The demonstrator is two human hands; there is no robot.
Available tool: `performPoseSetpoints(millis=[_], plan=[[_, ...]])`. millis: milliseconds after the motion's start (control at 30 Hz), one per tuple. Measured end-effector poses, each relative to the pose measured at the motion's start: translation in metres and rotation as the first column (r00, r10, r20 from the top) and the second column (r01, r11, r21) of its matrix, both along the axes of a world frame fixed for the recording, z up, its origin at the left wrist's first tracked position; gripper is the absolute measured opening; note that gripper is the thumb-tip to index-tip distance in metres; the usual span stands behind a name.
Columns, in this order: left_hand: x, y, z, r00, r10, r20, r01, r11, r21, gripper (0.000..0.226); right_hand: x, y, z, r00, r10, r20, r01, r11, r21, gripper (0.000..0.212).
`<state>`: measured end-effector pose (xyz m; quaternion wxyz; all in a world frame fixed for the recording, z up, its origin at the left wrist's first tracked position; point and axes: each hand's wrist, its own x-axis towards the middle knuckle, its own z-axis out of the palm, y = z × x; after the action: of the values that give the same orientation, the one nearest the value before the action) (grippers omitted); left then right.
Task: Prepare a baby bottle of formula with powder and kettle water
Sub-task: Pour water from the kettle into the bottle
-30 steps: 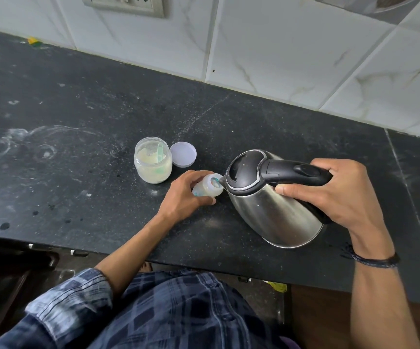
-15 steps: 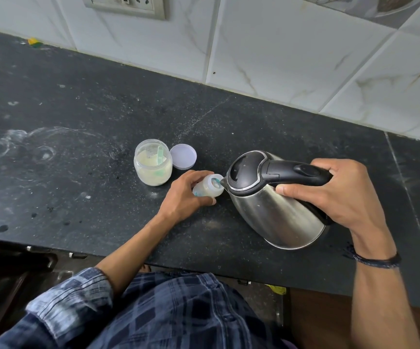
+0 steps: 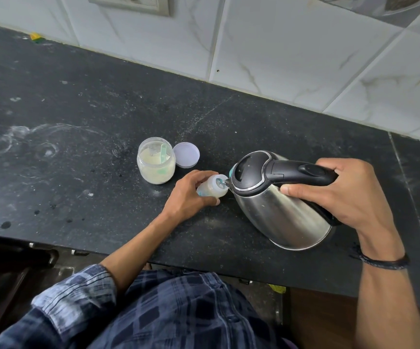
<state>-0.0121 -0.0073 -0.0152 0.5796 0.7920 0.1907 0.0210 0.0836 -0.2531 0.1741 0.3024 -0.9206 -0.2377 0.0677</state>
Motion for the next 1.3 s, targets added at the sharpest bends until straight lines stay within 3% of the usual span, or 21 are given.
performPoseSetpoints(millis=[867,1300], plan=[[0.006,-0.009,-0.005,1.000,-0.005,-0.004,0.005,0.995,-0.099,0.070,0.008,0.000,0.009,1.000,-0.015,-0.020,0.015,1.000,-0.026,0.049],[0.010,-0.012,-0.008,1.000,-0.030,-0.005,0.030,0.998,-0.059,0.068,0.006,-0.002,0.012,0.998,-0.037,-0.052,0.035,0.999,-0.037,0.051]])
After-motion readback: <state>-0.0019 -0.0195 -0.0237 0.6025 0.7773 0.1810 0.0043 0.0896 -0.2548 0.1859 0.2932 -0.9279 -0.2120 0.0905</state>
